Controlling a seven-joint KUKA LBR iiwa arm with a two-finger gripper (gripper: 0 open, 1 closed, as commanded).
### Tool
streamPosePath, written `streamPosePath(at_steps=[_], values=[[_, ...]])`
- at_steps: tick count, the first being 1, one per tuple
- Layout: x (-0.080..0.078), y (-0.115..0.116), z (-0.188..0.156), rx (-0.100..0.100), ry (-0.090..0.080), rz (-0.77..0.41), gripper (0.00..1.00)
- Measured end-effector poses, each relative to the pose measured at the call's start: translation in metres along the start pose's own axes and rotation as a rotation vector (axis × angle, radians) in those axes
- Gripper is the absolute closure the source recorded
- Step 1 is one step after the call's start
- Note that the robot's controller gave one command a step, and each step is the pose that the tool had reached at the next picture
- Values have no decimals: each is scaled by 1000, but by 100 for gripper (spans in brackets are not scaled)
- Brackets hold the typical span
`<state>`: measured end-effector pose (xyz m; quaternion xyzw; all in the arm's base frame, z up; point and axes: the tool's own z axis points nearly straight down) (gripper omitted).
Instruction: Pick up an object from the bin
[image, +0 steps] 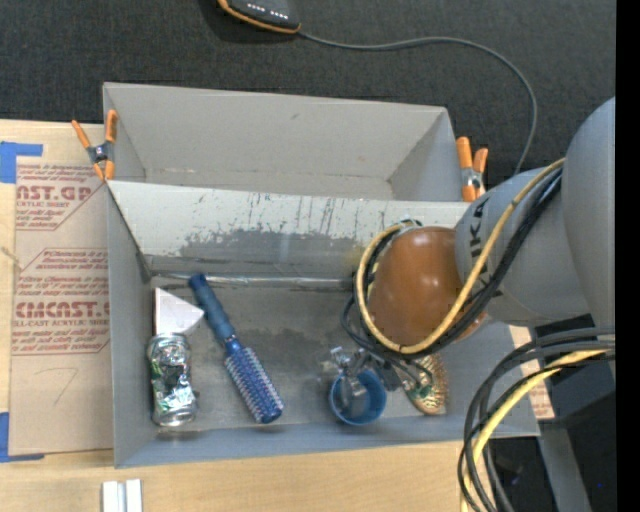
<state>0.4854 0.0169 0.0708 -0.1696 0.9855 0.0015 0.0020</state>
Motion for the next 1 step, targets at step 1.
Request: streamPosePath(at_steps=[1], values=[[0, 0, 0, 0, 0, 0, 100]])
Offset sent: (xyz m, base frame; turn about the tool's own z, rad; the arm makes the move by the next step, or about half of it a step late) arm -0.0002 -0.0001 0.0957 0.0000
